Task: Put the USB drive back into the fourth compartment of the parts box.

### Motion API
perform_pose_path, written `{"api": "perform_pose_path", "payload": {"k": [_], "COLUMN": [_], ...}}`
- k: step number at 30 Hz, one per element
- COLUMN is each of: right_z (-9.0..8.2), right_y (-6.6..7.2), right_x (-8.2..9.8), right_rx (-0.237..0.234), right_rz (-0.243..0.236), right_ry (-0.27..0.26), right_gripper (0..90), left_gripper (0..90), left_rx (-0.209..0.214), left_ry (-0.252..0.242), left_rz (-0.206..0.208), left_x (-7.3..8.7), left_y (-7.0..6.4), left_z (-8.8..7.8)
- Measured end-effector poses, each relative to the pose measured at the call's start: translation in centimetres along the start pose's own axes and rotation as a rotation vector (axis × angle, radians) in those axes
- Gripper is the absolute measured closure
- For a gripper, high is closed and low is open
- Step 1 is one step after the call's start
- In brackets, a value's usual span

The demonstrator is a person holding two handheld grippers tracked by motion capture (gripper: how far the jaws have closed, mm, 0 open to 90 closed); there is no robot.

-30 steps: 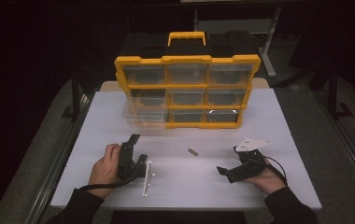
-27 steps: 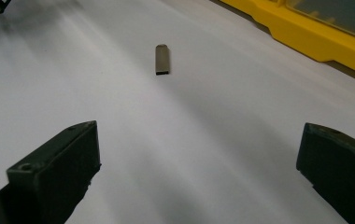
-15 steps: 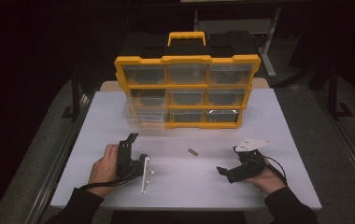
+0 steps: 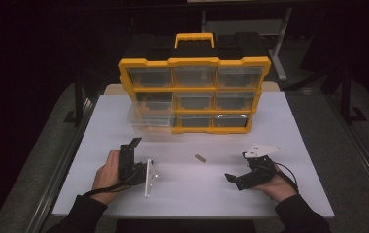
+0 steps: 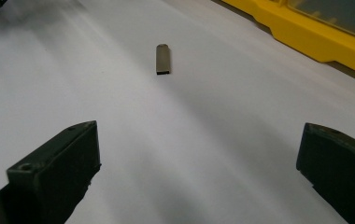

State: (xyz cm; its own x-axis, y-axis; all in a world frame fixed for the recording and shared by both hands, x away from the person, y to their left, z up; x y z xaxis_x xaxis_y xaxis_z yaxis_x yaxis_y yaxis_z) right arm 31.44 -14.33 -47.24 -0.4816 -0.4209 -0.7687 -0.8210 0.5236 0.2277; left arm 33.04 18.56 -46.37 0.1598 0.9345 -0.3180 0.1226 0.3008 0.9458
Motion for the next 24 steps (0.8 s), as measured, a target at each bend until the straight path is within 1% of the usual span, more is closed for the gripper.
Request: {"api": "perform_pose_path", "payload": {"k": [3,7,8,9,16,21,24], "right_z": [0.0,0.0,0.0,0.0,0.0,0.0,0.02], "right_y": [0.0,-0.01,-0.02,-0.02,-0.01,0.0,0.0], "right_x": [0.0,-0.01,-0.01,-0.01,-0.01,0.0,0.01], "right_rx": [0.0,0.0,0.001,0.0,0.0,0.0,-0.002], "right_rz": [0.0,0.0,0.0,0.0,0.0,0.0,-0.002], "right_ry": [-0.001,-0.001,-0.001,-0.001,-0.001,0.0,0.002], "right_gripper": [0.0,0.0,0.0,0.0,0.0,0.0,0.0], "left_gripper": [0.0,0.0,0.0,0.0,0.0,0.0,0.0], "left_rx": [0.014,0.044,0.048,0.054,0.08,0.1,0.111], "left_ry": [0.006,0.014,0.017,0.016,0.024,0.031,0.037], "left_rz": [-0.022,-0.065,-0.069,-0.084,-0.142,-0.168,-0.199], "left_x": [0.06,0.12,0.14,0.13,0.12,0.19,0.24], "left_y": [0.0,-0.05,-0.04,-0.09,-0.07,-0.06,0.05], "left_z": [0.03,0.06,0.06,0.09,0.15,0.21,0.24]}}
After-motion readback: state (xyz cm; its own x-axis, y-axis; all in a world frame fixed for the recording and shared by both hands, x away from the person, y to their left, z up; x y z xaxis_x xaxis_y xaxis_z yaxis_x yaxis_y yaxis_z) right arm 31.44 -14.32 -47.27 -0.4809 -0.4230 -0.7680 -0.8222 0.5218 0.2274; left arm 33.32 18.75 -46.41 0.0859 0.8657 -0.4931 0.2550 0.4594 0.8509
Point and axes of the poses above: each handheld gripper's, and its own axes: z roughly forward along the jaws, x roughly out of its underside, y roughly to its left, the point moved 6 cm from there along z, roughly forward along the jaws, and after that the axes turned 13 degrees about -x, right-handed, at the moved point
